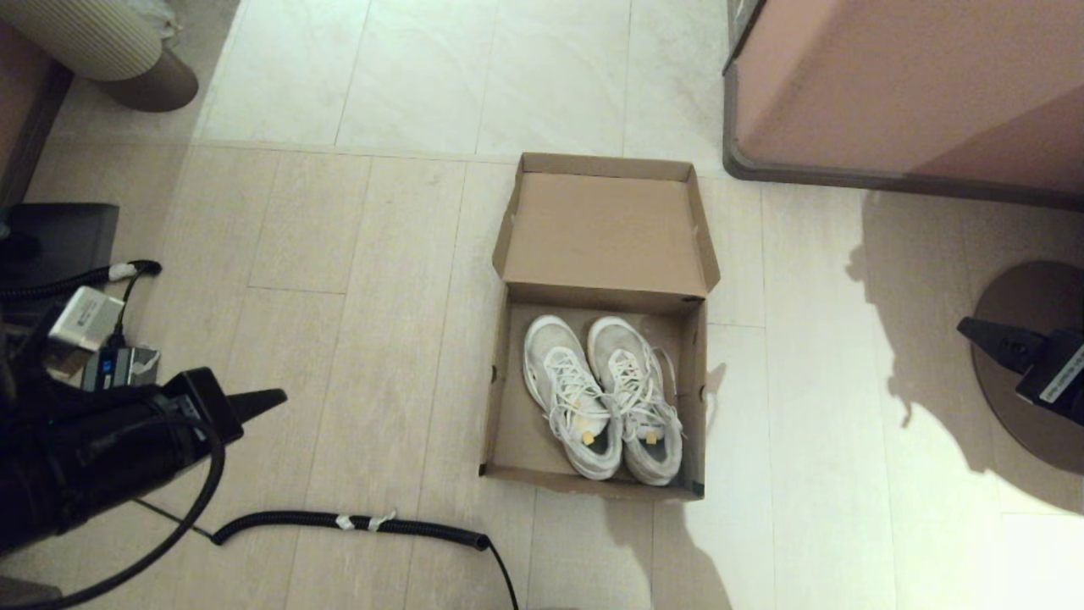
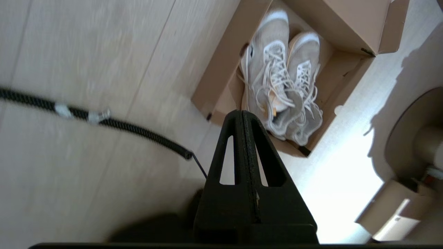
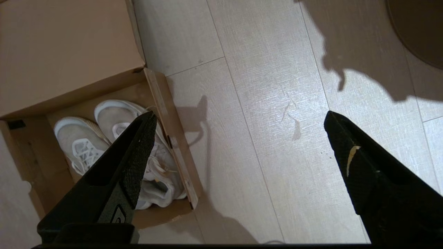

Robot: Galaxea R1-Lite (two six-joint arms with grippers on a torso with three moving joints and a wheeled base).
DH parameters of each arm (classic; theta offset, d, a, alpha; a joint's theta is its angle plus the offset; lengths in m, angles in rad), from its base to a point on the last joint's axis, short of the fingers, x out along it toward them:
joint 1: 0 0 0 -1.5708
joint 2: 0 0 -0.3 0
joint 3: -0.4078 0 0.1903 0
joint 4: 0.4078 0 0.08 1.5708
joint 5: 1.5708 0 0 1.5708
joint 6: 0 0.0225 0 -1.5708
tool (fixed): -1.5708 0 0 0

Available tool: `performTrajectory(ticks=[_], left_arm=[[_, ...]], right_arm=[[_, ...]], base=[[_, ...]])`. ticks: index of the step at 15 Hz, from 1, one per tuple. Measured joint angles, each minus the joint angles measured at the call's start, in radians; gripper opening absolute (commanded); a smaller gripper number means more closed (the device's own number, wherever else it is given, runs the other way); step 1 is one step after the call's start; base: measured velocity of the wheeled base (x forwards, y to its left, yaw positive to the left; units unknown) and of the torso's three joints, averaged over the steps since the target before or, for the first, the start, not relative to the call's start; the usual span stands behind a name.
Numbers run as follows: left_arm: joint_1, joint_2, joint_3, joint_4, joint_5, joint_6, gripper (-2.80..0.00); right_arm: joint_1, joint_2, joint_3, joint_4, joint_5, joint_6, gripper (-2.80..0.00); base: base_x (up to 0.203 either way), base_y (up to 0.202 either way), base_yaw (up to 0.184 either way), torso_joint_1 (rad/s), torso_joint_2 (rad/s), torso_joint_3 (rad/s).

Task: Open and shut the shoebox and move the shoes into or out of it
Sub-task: Close the shoe box

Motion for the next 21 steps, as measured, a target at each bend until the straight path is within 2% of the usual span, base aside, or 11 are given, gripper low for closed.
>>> performTrajectory(ticks=[2, 8, 13, 17, 18, 21], left_arm=[[0.0, 0.037, -0.046, 0.001, 0.001, 0.034, -2.8], [0.0, 0.133, -0.131, -0.006, 0.002, 0.039, -2.8], [0.001, 0.283, -0.295, -0.013, -0.004, 0.035, -2.8], [0.001, 0.354, -0.375, -0.013, -0.006, 0.036, -2.8], [0.0, 0.362, -0.379, -0.012, -0.006, 0.036, -2.8], [-0.009, 0.371, -0.38, -0.008, -0.002, 0.036, -2.8]], right_arm=[[-0.002, 0.0, -0.002, 0.002, -0.001, 0.01, 0.0], [-0.023, 0.085, -0.111, 0.003, 0.004, 0.007, 0.0], [-0.023, 0.254, -0.251, -0.002, 0.1, -0.001, 0.0], [-0.017, 0.333, -0.296, -0.004, 0.11, 0.001, 0.0], [-0.016, 0.342, -0.299, -0.004, 0.11, 0.001, -2.8], [-0.015, 0.353, -0.301, -0.004, 0.108, 0.0, -2.8]], base=[[0.0, 0.0, 0.0, 0.0, 0.0, 0.0], [0.0, 0.0, 0.0, 0.0, 0.0, 0.0], [0.0, 0.0, 0.0, 0.0, 0.0, 0.0], [0.0, 0.0, 0.0, 0.0, 0.0, 0.0], [0.0, 0.0, 0.0, 0.0, 0.0, 0.0], [0.0, 0.0, 0.0, 0.0, 0.0, 0.0]])
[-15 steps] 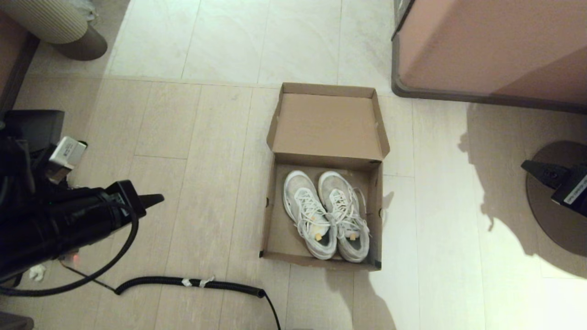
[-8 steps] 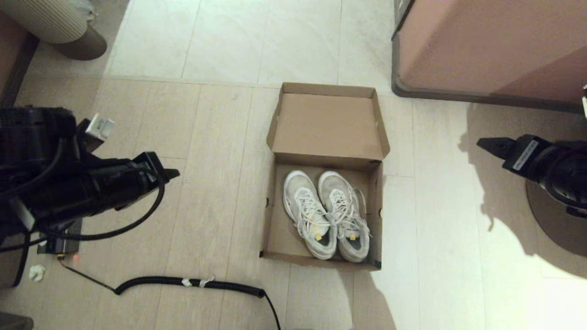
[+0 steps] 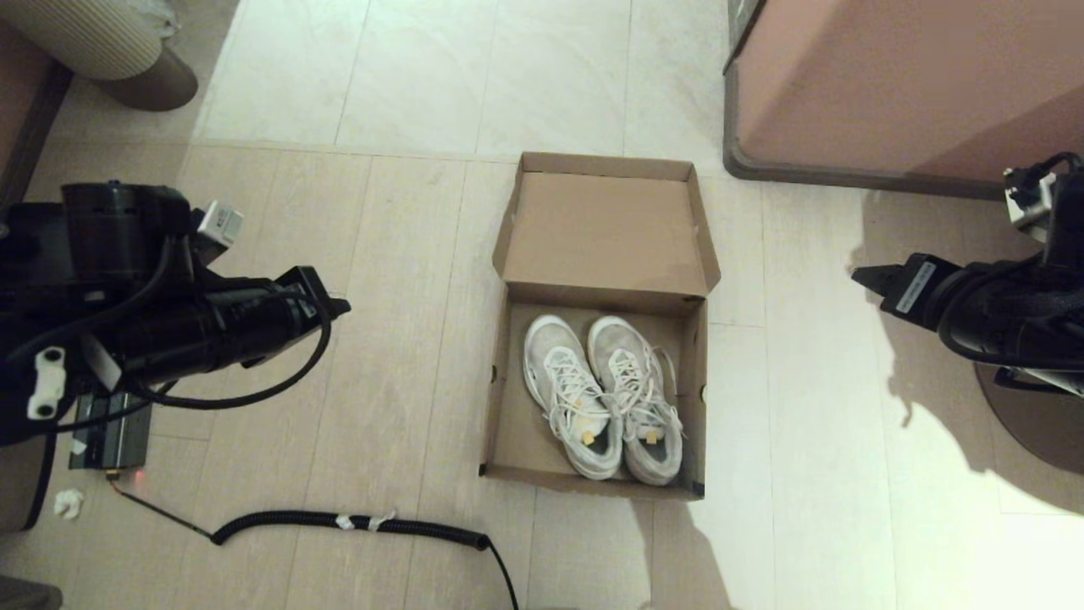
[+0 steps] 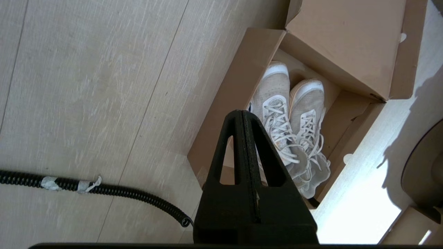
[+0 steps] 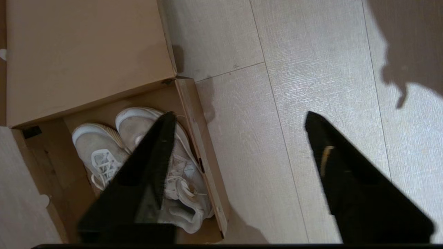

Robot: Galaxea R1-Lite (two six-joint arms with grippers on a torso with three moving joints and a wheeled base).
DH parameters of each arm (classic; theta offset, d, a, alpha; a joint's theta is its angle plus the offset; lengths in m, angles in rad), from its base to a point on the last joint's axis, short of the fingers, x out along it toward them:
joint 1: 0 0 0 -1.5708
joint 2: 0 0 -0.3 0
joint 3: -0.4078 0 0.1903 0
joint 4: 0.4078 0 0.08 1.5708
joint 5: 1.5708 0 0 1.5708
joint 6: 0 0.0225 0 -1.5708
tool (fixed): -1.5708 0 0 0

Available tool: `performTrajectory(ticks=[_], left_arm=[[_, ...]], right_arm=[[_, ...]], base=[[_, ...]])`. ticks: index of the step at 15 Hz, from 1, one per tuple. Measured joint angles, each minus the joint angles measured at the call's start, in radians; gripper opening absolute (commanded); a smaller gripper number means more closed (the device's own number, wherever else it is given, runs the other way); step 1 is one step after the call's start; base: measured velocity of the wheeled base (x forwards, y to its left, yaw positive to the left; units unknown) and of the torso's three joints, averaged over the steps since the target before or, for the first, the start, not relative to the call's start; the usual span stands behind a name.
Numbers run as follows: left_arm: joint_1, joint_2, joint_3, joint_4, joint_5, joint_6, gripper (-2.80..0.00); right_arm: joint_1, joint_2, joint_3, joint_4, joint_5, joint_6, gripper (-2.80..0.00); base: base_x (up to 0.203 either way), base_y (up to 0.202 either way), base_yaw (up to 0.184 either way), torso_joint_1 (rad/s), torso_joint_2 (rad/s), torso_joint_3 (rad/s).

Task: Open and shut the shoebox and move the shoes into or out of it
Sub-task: Close the shoe box

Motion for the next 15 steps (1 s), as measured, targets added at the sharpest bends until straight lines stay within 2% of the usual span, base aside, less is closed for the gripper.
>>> performTrajectory(ticks=[6, 8, 11, 13, 15], left_arm=[[-0.009, 0.017, -0.016, -0.005, 0.002, 0.001, -2.8], [-0.01, 0.058, -0.053, -0.023, -0.005, -0.001, -2.8], [-0.042, 0.176, -0.122, -0.122, -0.036, -0.002, -2.8], [-0.122, 0.257, -0.144, -0.163, -0.043, 0.015, -2.8], [-0.212, 0.33, -0.157, -0.167, 0.023, 0.034, -2.8]], right_arm=[[-0.004, 0.011, 0.014, -0.009, 0.021, 0.008, -2.8], [-0.011, 0.055, 0.003, -0.077, 0.101, 0.005, -2.8], [-0.024, 0.18, -0.005, -0.257, 0.327, -0.01, -2.8], [-0.016, 0.28, -0.021, -0.318, 0.433, -0.042, -2.8], [0.014, 0.374, -0.029, -0.341, 0.457, -0.079, -2.8]], base=[[0.0, 0.0, 0.0, 0.0, 0.0, 0.0], [0.0, 0.0, 0.0, 0.0, 0.0, 0.0], [0.0, 0.0, 0.0, 0.0, 0.0, 0.0], [0.0, 0.0, 0.0, 0.0, 0.0, 0.0], [0.0, 0.0, 0.0, 0.0, 0.0, 0.0]])
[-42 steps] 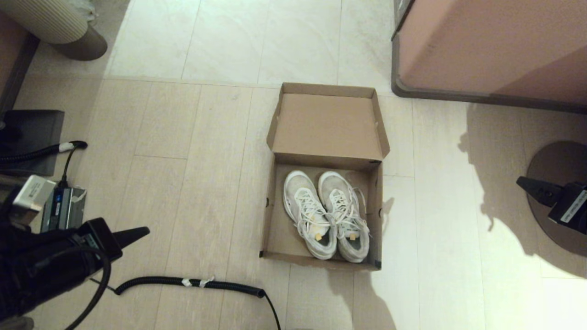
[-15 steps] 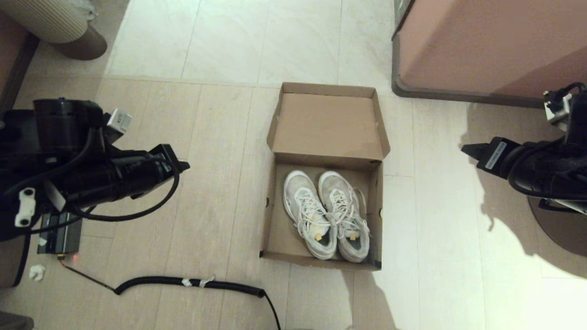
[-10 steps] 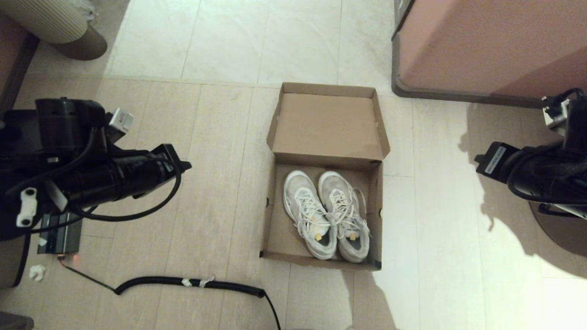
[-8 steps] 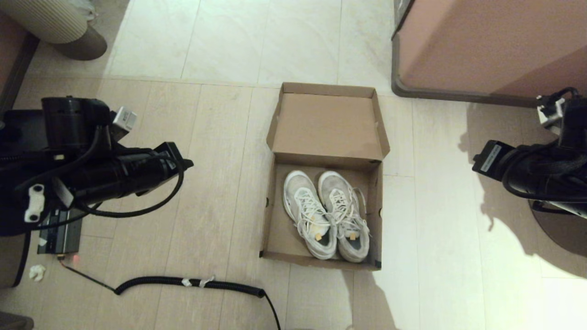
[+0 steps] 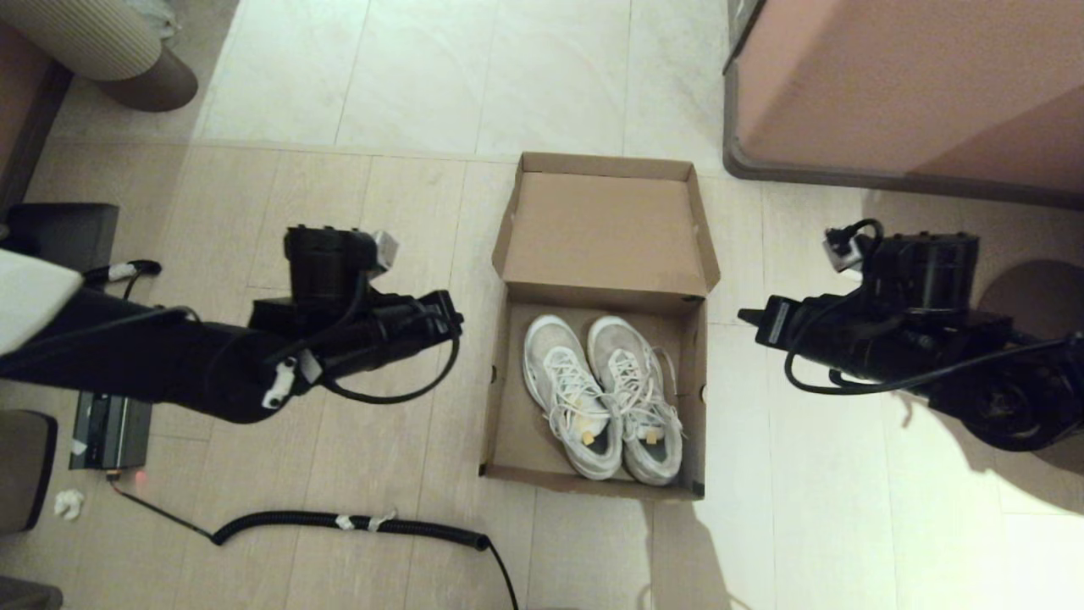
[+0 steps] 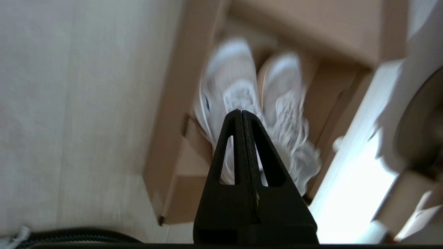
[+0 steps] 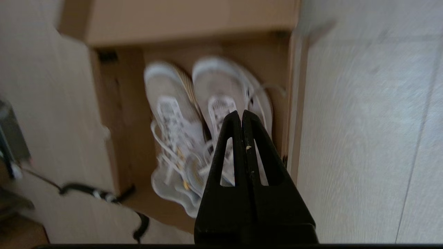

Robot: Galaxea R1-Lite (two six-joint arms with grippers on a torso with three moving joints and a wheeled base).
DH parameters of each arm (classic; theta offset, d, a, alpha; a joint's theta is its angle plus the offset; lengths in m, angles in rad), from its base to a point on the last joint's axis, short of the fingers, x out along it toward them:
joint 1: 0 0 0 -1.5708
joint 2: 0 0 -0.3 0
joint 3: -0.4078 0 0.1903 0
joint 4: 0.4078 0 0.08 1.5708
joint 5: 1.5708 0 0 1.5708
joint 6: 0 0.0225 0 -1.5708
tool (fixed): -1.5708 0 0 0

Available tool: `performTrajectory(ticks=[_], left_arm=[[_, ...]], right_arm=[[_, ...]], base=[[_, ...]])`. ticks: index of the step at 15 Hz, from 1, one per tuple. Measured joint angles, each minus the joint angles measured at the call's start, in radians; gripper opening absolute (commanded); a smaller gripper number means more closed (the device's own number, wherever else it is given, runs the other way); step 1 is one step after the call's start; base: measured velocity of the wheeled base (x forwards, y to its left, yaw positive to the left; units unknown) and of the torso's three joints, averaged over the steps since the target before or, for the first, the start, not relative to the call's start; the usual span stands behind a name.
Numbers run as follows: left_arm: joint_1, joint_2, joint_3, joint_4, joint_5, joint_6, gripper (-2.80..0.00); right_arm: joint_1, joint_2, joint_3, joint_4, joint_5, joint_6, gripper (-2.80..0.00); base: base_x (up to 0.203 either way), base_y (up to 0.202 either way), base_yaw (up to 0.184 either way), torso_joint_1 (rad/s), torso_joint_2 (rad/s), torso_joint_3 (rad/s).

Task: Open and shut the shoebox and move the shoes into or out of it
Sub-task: Close the shoe box

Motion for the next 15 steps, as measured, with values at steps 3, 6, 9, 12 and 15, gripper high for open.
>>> performTrajectory(ticks=[3, 6, 9, 12, 15], left_arm=[[-0.134, 0.082, -0.018, 0.003, 0.156, 0.032, -2.8], [-0.207, 0.137, 0.001, 0.003, 0.249, 0.165, -2.8], [-0.236, 0.201, 0.001, -0.014, 0.274, 0.227, -2.8], [-0.242, 0.261, -0.002, -0.022, 0.275, 0.231, -2.8], [-0.249, 0.29, 0.04, -0.022, 0.28, 0.233, -2.8]], right_arm=[[0.089, 0.114, 0.03, -0.072, -0.062, -0.027, -2.8], [0.175, 0.216, 0.072, -0.107, -0.22, -0.088, -2.8], [0.218, 0.302, 0.12, -0.189, -0.276, -0.14, -2.8], [0.237, 0.378, 0.172, -0.282, -0.296, -0.197, -2.8], [0.248, 0.428, 0.193, -0.317, -0.331, -0.196, -2.8]], base=[[0.0, 0.0, 0.0, 0.0, 0.0, 0.0], [0.0, 0.0, 0.0, 0.0, 0.0, 0.0], [0.0, 0.0, 0.0, 0.0, 0.0, 0.0], [0.0, 0.0, 0.0, 0.0, 0.0, 0.0], [0.0, 0.0, 0.0, 0.0, 0.0, 0.0]])
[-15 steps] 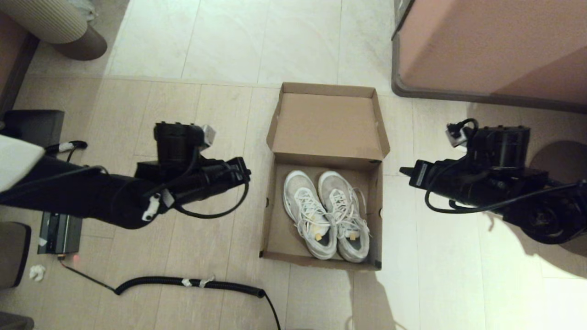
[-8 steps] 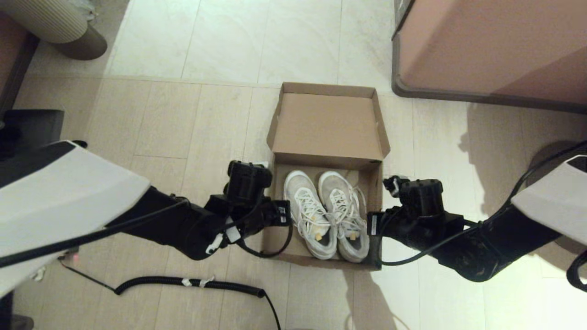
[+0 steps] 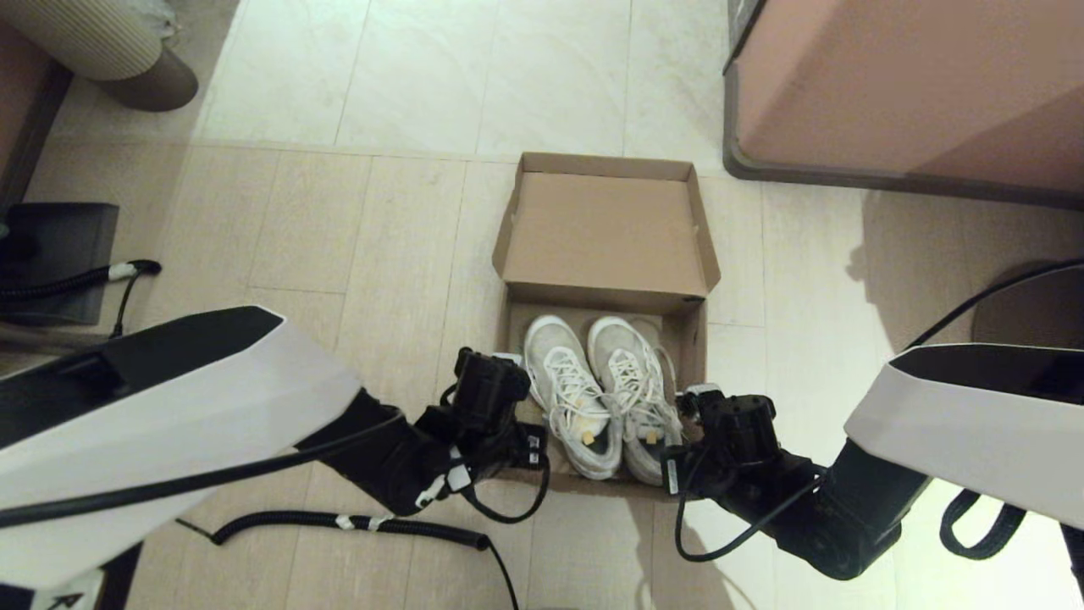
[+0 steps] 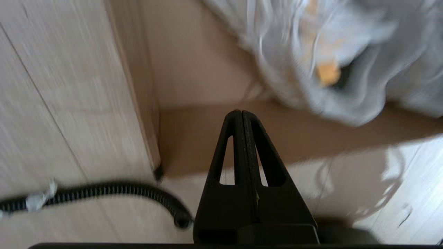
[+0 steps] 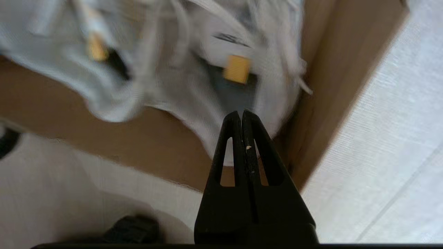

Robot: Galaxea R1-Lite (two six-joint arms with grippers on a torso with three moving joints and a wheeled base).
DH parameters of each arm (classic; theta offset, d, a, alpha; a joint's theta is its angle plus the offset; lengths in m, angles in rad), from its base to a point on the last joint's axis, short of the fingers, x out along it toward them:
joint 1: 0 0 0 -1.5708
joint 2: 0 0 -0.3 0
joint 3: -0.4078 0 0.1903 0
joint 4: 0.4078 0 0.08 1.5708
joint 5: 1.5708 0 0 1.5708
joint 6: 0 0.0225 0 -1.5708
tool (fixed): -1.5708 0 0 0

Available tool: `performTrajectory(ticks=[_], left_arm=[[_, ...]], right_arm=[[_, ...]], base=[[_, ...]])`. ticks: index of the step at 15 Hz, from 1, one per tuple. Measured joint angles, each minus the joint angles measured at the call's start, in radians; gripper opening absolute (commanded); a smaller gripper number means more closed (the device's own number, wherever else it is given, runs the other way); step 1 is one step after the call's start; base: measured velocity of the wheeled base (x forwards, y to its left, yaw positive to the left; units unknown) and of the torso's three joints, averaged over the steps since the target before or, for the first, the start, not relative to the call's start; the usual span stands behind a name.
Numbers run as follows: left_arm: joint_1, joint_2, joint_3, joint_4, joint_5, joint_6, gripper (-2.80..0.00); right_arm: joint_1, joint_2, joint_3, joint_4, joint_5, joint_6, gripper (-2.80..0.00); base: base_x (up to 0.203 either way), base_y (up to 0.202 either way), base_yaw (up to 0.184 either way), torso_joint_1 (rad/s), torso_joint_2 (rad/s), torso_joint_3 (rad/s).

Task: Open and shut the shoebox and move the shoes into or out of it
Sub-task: Close the shoe box

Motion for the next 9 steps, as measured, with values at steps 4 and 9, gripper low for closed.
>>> performTrajectory(ticks=[4, 9], left_arm=[[-0.011, 0.031, 0.032, -0.001, 0.031, 0.004, -2.8], [-0.034, 0.082, 0.027, -0.037, 0.042, 0.005, -2.8]], right_arm=[[0.012, 0.043, 0.028, -0.031, -0.02, 0.0, -2.8], [0.025, 0.127, 0.04, -0.172, -0.052, -0.005, -2.8]], base=[[0.0, 0.0, 0.0, 0.0, 0.0, 0.0], [0.0, 0.0, 0.0, 0.0, 0.0, 0.0]])
